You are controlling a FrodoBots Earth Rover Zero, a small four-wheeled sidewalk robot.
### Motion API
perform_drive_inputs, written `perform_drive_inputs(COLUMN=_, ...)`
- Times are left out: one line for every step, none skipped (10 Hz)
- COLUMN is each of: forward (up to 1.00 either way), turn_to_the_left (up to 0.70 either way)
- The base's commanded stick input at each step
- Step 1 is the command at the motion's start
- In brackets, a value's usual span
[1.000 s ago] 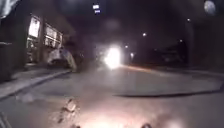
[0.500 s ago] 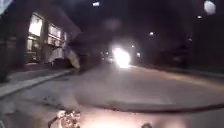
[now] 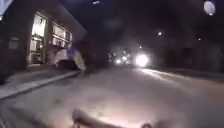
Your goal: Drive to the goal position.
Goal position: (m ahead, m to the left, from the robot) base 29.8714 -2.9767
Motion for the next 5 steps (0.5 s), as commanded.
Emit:
perform_drive_inputs(forward=1.0, turn_to_the_left=0.0)
perform_drive_inputs(forward=1.0, turn_to_the_left=0.0)
perform_drive_inputs(forward=1.0, turn_to_the_left=0.0)
perform_drive_inputs(forward=1.0, turn_to_the_left=0.0)
perform_drive_inputs(forward=1.0, turn_to_the_left=0.0)
